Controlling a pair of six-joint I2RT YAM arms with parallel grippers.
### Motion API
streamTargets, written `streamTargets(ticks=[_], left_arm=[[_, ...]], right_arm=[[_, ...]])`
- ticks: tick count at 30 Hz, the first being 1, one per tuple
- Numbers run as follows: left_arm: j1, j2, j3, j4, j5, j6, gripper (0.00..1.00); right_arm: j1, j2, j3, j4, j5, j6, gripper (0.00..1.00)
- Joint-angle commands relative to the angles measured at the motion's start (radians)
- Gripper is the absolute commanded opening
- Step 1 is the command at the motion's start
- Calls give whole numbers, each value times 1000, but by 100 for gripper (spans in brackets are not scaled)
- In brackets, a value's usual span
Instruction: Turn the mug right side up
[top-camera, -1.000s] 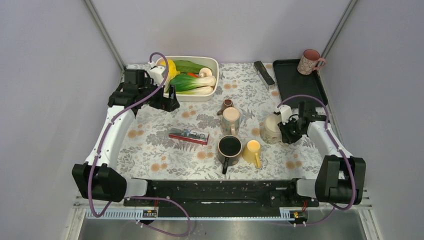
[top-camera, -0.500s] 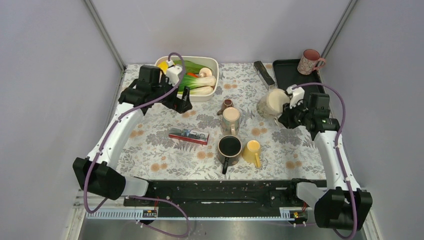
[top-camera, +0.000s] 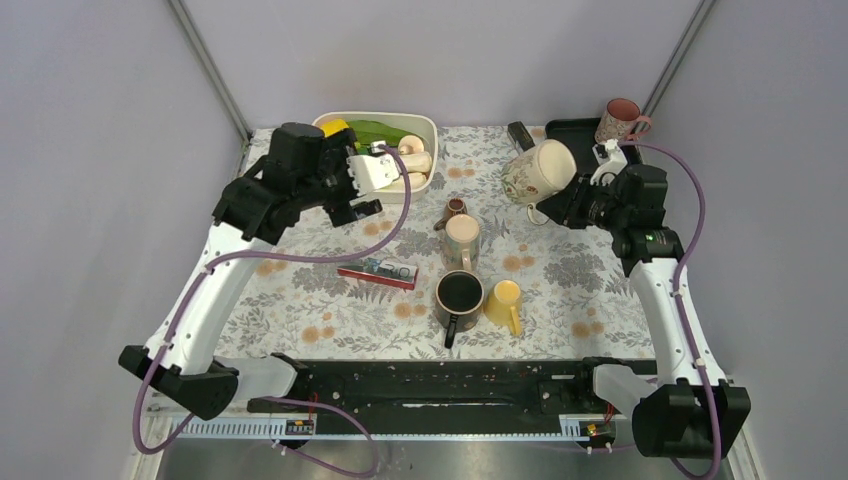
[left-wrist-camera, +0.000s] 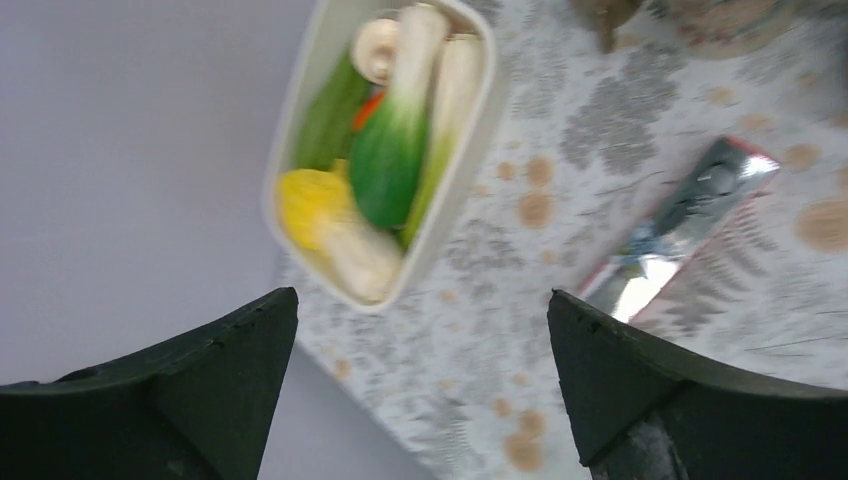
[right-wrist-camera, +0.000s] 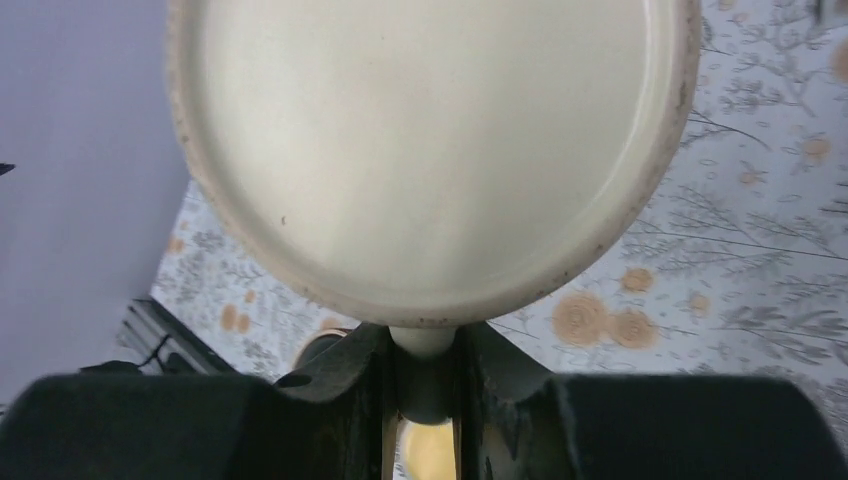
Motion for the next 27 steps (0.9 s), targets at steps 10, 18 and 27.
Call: streamTargets(ticks=[10, 18, 27], left_arm=[[-202, 90, -266, 988, 253, 1031, 99], [-333, 184, -378, 1283, 232, 694, 99], [-427, 101, -463, 1148, 118, 438, 99]], right_arm=[[22, -53, -26, 343, -83, 300, 0], [24, -41, -60, 584, -103, 492, 0], [27, -52, -73, 774, -38, 660, 0]])
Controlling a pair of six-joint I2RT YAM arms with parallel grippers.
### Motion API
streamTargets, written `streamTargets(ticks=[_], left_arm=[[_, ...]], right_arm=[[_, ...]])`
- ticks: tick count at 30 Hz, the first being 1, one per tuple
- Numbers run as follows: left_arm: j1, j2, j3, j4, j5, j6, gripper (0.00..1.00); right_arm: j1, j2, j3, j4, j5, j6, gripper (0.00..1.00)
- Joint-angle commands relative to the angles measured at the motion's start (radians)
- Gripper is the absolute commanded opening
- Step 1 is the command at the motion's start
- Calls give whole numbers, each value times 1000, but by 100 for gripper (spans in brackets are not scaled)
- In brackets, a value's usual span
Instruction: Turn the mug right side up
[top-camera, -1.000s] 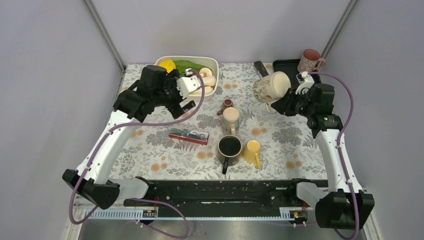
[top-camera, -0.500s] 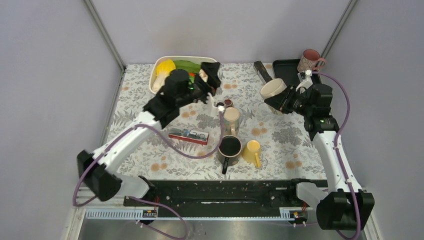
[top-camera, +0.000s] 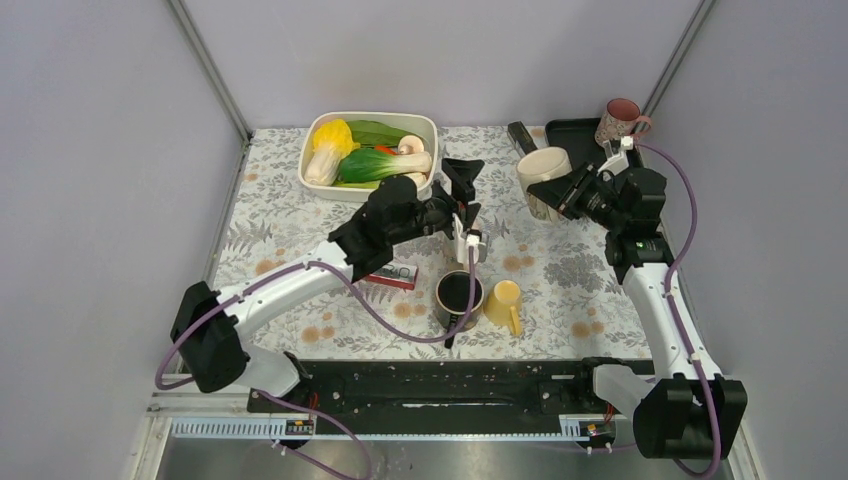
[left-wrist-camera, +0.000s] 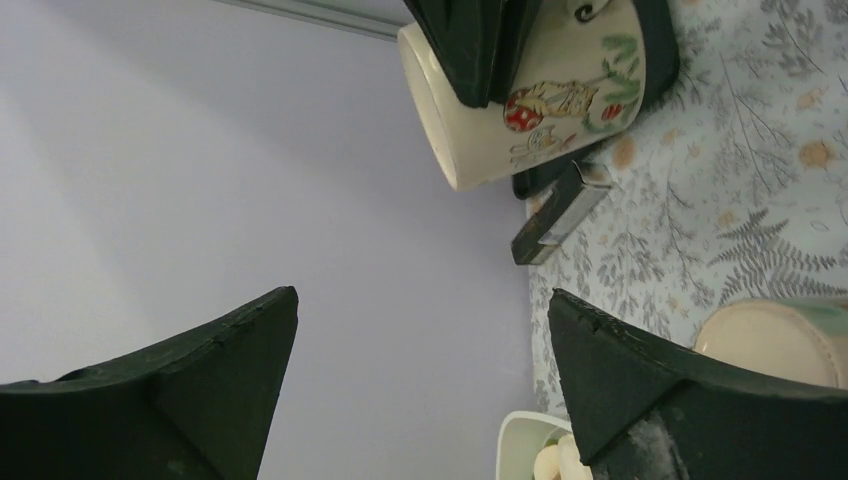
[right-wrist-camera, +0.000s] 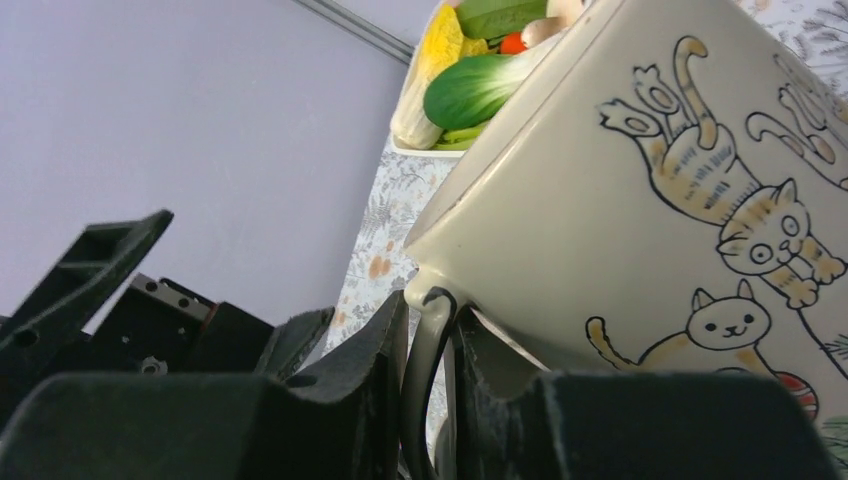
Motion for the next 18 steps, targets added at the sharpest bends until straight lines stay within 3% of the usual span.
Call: streamTargets(ticks=[1, 5, 9, 18], left_arm=[[-50, -73, -101, 147, -39, -73, 99], [-86, -37, -211, 519, -42, -11, 99], [-107, 33, -203, 744, -7, -21, 99], [-112, 194, -37, 870, 74, 113, 99]], right_arm=[[13, -54, 37, 436, 59, 238, 0], [53, -105, 93, 485, 176, 333, 0], [60, -150, 106, 530, 253, 412, 0], [65, -191, 138, 609, 268, 563, 0]])
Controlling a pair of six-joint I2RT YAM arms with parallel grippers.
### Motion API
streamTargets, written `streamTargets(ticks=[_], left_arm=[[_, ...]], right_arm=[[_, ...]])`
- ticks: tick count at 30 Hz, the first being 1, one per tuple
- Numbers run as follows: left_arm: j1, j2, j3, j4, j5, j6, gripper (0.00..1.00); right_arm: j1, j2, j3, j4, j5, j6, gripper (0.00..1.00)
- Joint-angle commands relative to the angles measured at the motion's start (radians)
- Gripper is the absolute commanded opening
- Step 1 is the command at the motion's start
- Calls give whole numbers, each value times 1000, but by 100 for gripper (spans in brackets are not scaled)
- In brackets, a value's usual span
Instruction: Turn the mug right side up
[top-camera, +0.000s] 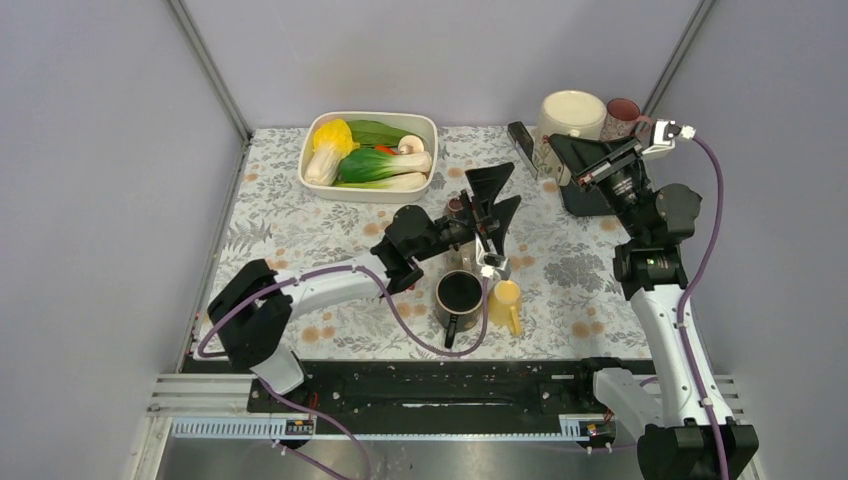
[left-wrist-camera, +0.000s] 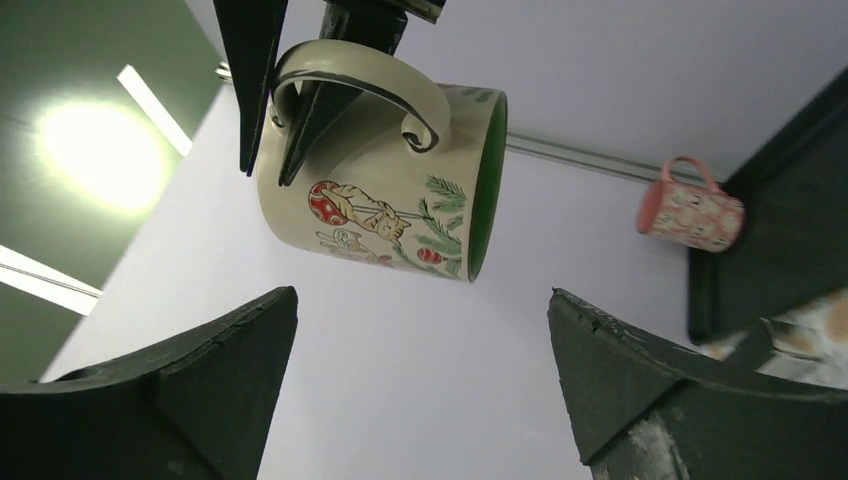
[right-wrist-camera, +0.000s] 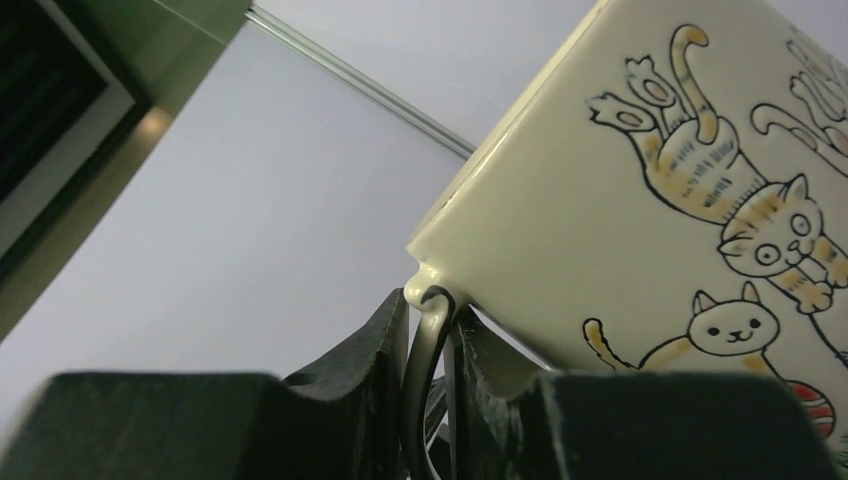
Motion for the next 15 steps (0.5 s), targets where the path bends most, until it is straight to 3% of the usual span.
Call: streamTargets(ticks=[1, 15], left_arm=[[-3, 57, 129, 169, 74, 102, 99], [-3, 184, 292, 239, 120, 206, 90]], right_arm=[[8, -57, 86, 259, 40, 108, 0], [8, -70, 104, 352, 28, 249, 0]])
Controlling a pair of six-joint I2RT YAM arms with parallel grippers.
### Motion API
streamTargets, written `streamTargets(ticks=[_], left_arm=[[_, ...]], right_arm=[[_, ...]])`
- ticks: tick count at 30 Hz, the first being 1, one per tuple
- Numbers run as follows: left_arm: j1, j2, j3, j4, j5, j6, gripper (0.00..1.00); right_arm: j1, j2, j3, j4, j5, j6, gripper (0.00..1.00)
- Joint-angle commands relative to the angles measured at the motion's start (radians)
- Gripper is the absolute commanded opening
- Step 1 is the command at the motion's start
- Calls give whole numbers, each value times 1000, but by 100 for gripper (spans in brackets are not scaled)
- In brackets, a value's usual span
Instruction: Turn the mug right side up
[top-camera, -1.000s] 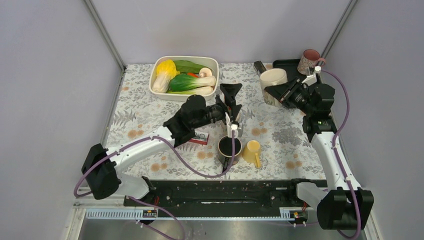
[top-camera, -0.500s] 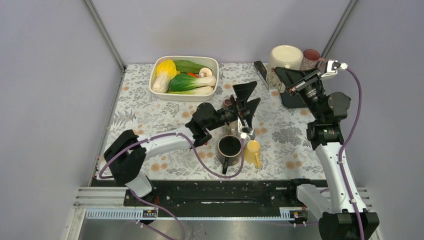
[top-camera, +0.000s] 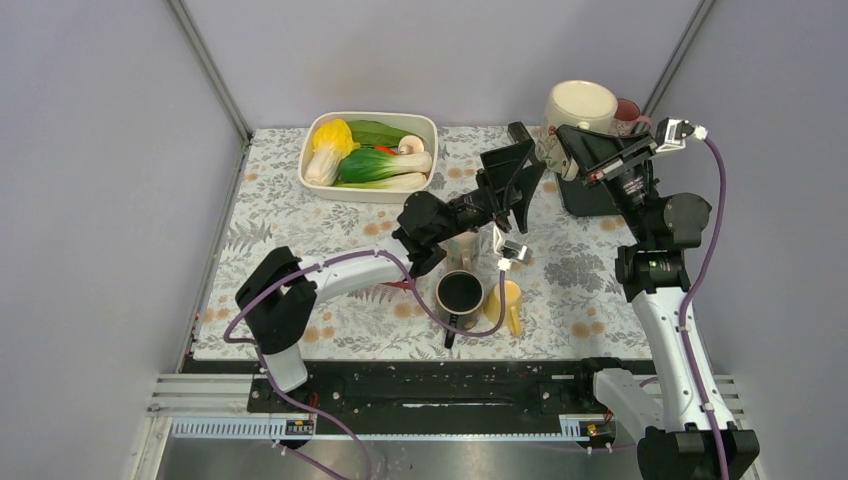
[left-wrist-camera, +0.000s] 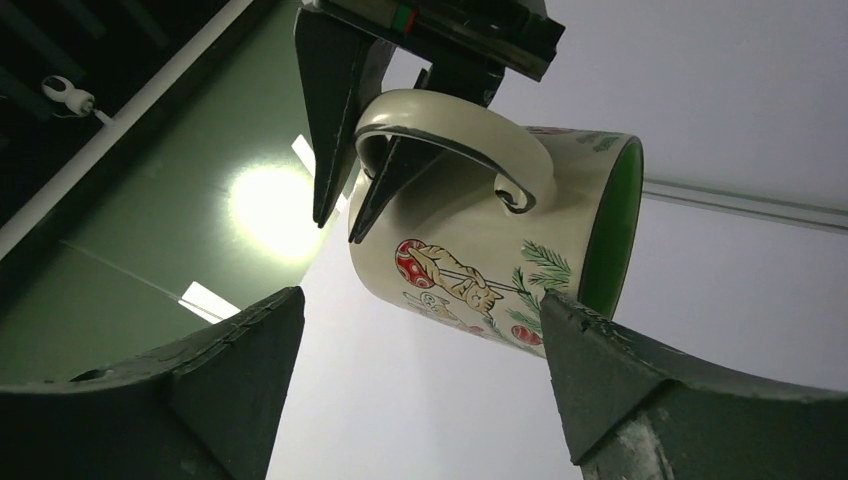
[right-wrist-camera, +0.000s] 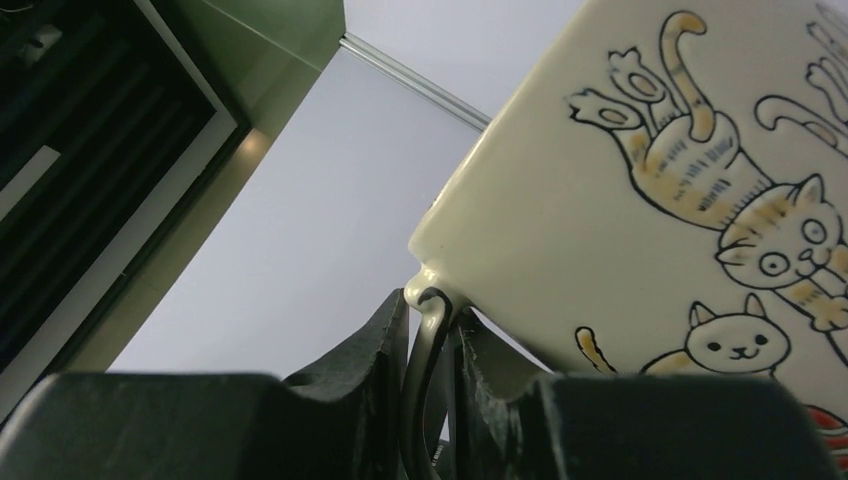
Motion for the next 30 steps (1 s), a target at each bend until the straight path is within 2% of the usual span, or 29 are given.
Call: streamTargets(ticks=[1, 9, 14, 21, 23, 26, 30], left_arm=[[2, 21, 44, 53, 55, 59, 90], [40, -8, -50, 31, 138, 117, 91], [40, 54, 76, 57, 121, 112, 90], [41, 236, 323, 273, 111, 104, 90], [43, 243, 321, 279, 101, 100, 90], [43, 242, 321, 273, 111, 89, 86], [43, 268, 369, 291, 140, 85, 71]], right_arm=[[6, -58, 93, 219, 28, 50, 0], [6, -45, 139, 197, 23, 43, 0], [6, -52, 136, 204, 28, 46, 0], [6, -45, 143, 211, 27, 53, 0], [7, -42, 141, 211, 27, 55, 0], [7, -40, 128, 221, 30, 69, 0], [7, -38, 109, 231, 39, 83, 0]])
